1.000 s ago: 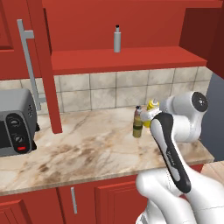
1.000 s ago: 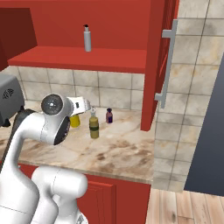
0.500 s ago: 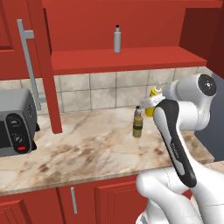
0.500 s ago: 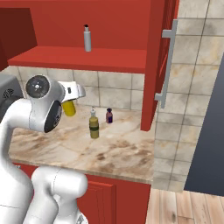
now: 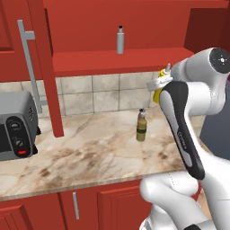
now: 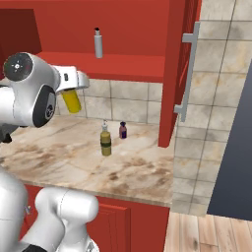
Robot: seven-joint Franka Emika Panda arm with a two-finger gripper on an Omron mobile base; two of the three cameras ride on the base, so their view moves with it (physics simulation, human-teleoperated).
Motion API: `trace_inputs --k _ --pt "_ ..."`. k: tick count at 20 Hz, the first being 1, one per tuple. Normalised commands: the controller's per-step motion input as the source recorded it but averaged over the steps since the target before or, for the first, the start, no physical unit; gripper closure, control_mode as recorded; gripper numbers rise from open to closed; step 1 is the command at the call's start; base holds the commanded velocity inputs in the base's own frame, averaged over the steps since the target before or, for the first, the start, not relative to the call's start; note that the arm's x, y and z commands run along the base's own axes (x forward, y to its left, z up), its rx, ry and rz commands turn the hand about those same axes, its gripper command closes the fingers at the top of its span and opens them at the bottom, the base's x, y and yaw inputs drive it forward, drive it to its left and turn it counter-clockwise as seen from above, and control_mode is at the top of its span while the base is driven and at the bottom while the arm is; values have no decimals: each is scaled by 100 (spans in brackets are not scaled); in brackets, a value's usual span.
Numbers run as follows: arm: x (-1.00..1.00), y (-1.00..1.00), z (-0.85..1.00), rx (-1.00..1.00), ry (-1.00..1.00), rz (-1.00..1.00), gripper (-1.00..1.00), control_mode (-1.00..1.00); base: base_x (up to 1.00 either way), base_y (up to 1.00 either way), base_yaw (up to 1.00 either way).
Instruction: Pick the mustard and oil and vinegar bottle from the counter and place them in the cabinet.
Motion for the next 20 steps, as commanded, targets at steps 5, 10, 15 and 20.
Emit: trace_inputs --k 5,10,15,20 --pt "0 0 78 -1 -8 -5 100 -100 0 0 0" --pt "0 0 62 0 -12 -1 100 -100 0 0 0" --pt "3 0 25 0 -6 -1 100 -100 0 0 0" --pt "11 0 3 0 -1 0 100 -100 0 0 0"
